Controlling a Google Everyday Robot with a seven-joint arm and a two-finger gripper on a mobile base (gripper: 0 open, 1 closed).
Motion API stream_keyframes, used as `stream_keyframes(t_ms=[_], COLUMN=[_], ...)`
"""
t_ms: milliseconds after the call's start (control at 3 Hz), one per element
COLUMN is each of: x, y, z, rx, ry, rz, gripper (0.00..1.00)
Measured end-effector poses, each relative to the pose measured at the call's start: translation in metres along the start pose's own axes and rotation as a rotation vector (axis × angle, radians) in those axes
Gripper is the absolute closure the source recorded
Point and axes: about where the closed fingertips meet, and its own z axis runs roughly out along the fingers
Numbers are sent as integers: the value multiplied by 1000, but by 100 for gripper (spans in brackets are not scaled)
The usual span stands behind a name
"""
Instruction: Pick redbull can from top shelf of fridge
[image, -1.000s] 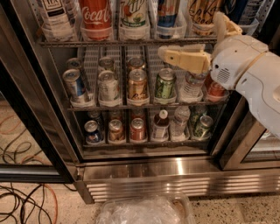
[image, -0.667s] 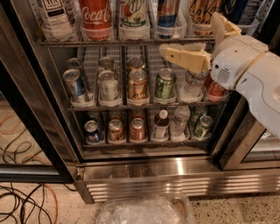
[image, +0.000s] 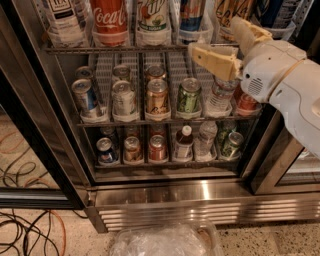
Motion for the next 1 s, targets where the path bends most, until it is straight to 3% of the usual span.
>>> stream_keyframes(t_ms=[333, 667, 1000], x=[0, 0, 0], y=[0, 0, 1], z=[0, 0, 1], rx=[0, 0, 2], ry=[0, 0, 2], rz=[0, 0, 5], gripper=[28, 30, 40])
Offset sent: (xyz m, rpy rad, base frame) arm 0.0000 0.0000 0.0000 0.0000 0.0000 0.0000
